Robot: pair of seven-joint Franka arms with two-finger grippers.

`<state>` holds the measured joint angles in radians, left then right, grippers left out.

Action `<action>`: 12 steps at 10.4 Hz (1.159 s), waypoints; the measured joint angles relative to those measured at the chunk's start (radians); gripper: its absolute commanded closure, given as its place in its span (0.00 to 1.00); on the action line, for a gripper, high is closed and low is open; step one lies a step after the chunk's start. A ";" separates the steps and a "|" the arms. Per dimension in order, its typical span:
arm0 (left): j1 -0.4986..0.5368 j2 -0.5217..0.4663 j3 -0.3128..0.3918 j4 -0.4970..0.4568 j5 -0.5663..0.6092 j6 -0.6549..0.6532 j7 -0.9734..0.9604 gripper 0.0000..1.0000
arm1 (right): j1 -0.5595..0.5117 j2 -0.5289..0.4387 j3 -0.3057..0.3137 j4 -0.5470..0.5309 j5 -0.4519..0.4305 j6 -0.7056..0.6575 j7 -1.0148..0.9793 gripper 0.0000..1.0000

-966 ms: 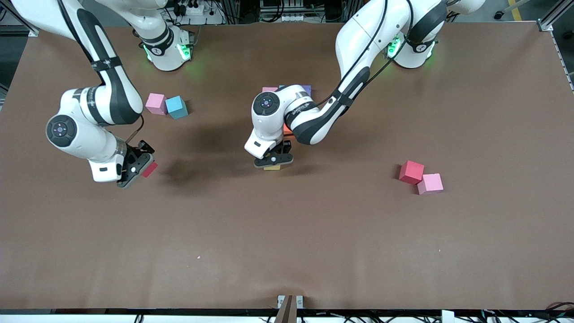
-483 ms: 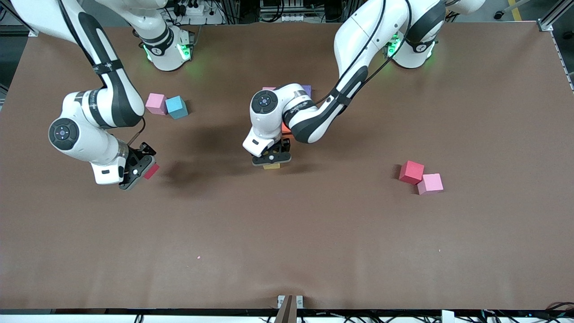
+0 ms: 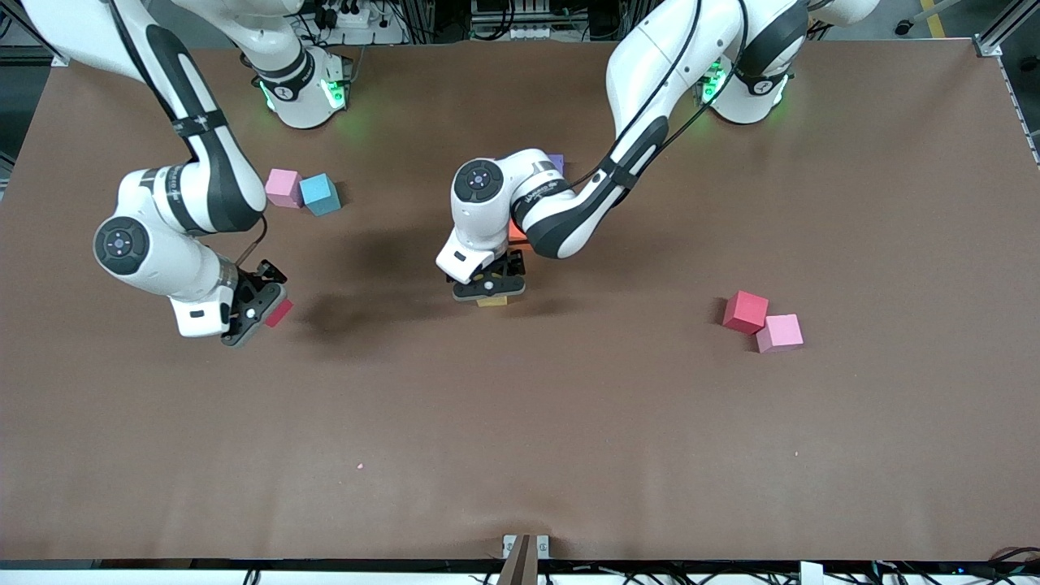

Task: Form number 2 with 11 blocks

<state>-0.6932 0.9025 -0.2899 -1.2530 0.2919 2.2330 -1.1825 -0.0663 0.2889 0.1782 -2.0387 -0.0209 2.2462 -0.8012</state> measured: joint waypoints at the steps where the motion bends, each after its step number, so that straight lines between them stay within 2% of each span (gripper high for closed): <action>1: 0.006 -0.023 0.001 0.005 -0.004 -0.001 0.000 0.00 | 0.024 0.012 0.001 0.023 0.000 0.000 0.000 0.61; 3: 0.029 -0.081 0.004 0.005 -0.015 -0.032 -0.001 0.00 | 0.088 0.034 0.004 0.087 0.000 0.000 -0.002 0.61; 6: 0.104 -0.186 0.010 -0.006 -0.015 -0.195 -0.001 0.00 | 0.219 0.075 0.002 0.184 0.000 -0.002 0.005 0.61; 8: 0.193 -0.281 0.015 -0.072 -0.015 -0.239 0.029 0.00 | 0.316 0.109 -0.025 0.231 0.000 0.000 0.004 0.61; 11: 0.358 -0.426 0.017 -0.240 -0.015 -0.240 0.223 0.00 | 0.600 0.173 -0.200 0.310 0.047 0.000 0.005 0.61; 12: 0.421 -0.474 0.016 -0.295 -0.015 -0.234 0.284 0.00 | 0.657 0.201 -0.216 0.334 0.066 0.003 0.005 0.61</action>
<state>-0.2718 0.4284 -0.2741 -1.5476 0.2768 1.9992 -0.8989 0.5911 0.4902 -0.0376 -1.7049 0.0451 2.2492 -0.7958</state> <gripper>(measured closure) 0.000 0.405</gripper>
